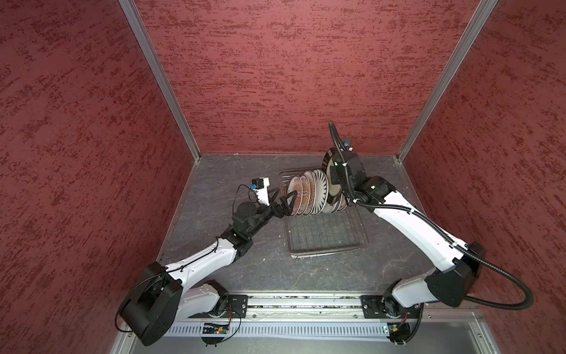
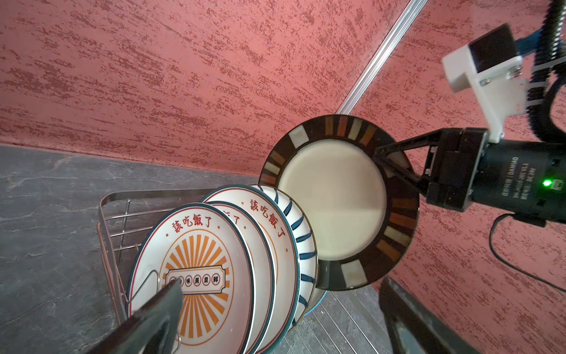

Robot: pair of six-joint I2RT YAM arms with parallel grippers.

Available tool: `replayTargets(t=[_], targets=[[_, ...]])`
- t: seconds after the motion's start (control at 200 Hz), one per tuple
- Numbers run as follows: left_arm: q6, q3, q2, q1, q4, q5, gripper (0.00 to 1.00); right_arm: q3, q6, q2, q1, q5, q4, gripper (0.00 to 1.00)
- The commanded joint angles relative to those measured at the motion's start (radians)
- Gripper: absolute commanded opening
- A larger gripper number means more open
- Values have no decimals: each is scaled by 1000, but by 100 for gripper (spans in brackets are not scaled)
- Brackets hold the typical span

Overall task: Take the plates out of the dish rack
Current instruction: 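Grasp the brown-rimmed plate's top edge with the right gripper and lift it out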

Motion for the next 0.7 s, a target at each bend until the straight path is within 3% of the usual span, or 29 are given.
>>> replayTargets(t=[0.0, 0.276, 0.696], targets=[[2, 34, -15, -10, -32, 22, 99, -15, 8, -95, 1, 140, 96, 0], [76, 8, -183, -15, -152, -132, 99, -193, -9, -279, 2, 195, 239, 0], [31, -17, -284, -23, -238, -43, 99, -244, 55, -476, -11, -44, 294, 0]])
